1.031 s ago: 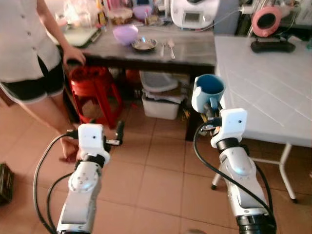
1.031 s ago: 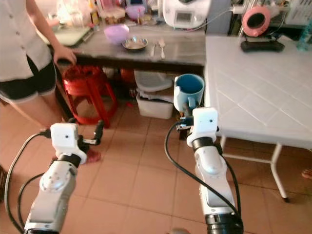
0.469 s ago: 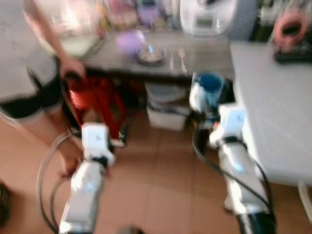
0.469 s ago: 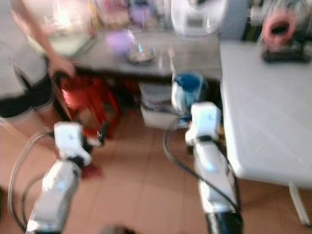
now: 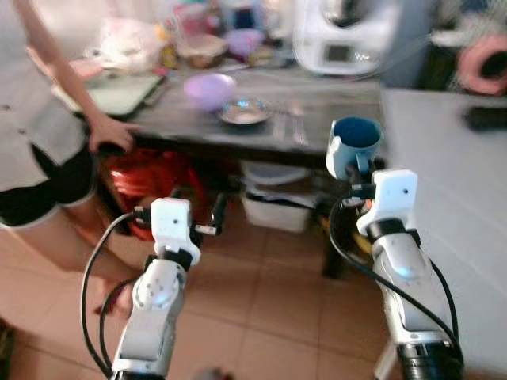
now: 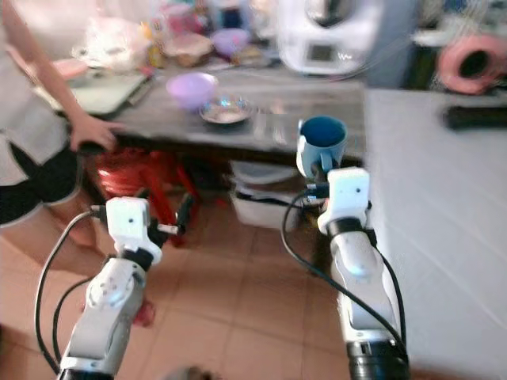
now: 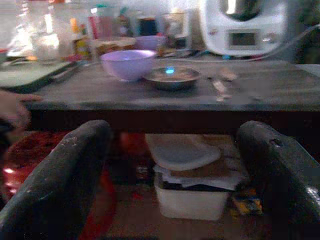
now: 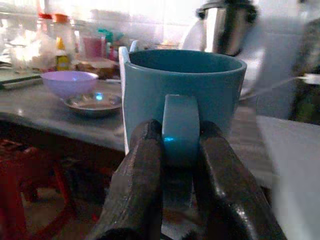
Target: Setting the table
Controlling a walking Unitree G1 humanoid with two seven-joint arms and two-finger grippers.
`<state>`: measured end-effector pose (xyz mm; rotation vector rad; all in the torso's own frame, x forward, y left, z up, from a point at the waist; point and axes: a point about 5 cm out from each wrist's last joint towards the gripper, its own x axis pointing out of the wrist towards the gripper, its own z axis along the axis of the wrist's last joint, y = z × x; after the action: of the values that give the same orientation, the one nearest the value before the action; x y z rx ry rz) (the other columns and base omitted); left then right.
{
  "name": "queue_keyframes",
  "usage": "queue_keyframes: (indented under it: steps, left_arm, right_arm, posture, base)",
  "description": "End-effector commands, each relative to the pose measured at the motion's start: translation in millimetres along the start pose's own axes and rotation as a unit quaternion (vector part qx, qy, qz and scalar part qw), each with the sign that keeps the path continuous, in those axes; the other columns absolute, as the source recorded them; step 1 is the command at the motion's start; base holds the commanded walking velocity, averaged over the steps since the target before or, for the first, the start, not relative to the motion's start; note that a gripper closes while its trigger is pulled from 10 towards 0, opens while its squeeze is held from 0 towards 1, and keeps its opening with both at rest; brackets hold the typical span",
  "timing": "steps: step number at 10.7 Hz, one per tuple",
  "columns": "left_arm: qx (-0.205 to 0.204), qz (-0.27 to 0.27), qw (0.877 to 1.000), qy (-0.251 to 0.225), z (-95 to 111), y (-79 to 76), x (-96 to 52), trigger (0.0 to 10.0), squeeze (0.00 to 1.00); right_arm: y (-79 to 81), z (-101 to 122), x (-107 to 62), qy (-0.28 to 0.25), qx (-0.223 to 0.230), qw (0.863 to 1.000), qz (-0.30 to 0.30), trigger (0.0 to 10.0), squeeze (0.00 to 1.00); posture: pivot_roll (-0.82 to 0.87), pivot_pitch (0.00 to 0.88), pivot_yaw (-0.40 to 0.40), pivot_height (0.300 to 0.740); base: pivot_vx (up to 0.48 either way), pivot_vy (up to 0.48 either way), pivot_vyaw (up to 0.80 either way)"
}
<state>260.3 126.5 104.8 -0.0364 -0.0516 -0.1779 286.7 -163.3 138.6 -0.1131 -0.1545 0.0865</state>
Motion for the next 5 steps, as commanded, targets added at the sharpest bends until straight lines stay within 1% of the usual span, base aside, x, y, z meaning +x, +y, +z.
queue_keyframes:
  steps: [1,4,5]
  left_arm:
    - [0.004,0.006,1.0,-0.002,2.3,4.8,2.1,10.0,0.0]
    - [0.016,-0.002,1.0,-0.008,3.8,3.3,2.0,10.0,0.0]
    - [0.021,-0.008,1.0,-0.01,4.7,1.5,1.9,10.0,0.0]
  right_arm:
    - [6.2,6.3,3.4,-0.016,0.005,1.0,0.009,10.0,0.0]
    - [6.6,6.7,3.9,-0.017,0.003,1.0,0.01,10.0,0.0]
    - [7.9,6.8,4.3,-0.017,0.004,1.0,0.011,10.0,0.0]
  posture:
    - [-0.01,0.001,0.061,0.74]
    - [0.0,0.003,0.064,0.74]
    - [0.0,0.005,0.064,0.74]
  base:
    - [0.431,0.0,0.0]
    - [0.398,0.268,0.0]
    - [0.428,0.0,0.0]
